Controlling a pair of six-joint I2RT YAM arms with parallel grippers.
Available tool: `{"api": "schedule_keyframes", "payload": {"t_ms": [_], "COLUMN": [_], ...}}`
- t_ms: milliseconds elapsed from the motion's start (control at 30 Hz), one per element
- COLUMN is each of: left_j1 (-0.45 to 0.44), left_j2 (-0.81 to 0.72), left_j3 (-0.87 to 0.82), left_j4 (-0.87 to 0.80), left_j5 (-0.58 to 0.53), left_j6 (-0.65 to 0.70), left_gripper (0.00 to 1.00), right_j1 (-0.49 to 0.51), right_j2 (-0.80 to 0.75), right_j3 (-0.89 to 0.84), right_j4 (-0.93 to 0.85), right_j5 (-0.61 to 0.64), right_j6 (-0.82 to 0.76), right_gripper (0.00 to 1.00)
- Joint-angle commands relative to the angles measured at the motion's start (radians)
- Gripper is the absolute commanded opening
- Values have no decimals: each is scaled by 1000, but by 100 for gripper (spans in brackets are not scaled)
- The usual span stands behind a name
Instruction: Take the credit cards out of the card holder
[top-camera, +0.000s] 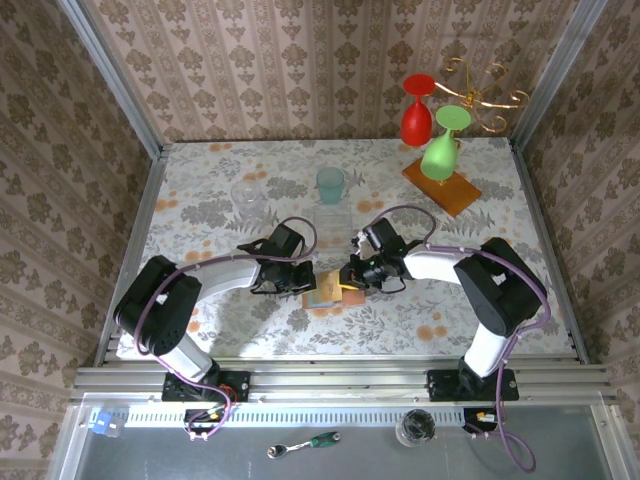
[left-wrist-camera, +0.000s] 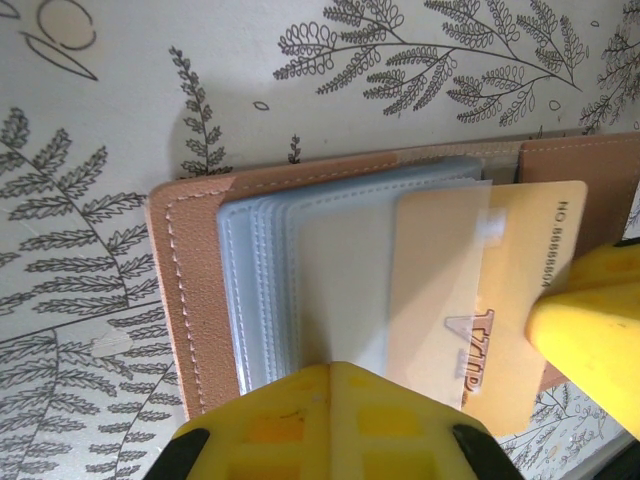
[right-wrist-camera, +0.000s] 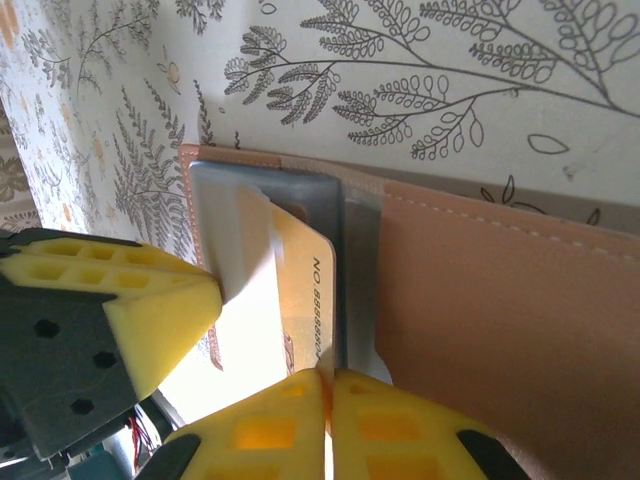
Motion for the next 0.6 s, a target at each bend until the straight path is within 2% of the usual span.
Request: {"api": "schedule_keyframes", "payload": {"t_ms": [0,400,567], "left_j1": [3,8,20], "left_j2": [-2,-66,-111], "left_j3": [-9,16,5], "left_j4": [-66,-55,-43], "left_j5": [-34,-36,-34], "left_j6": [23,14,18], "left_gripper": [0,0,3], "right_j1": [-10,-11,-9], "right_j2": [-53,-144,-139], "right_j3": [1,85,181], "right_j4": [-104,-257,-375], "right_j5": [45,92,139], "right_j6": [-47,-134,-315], "right_gripper": [9,5,1]}}
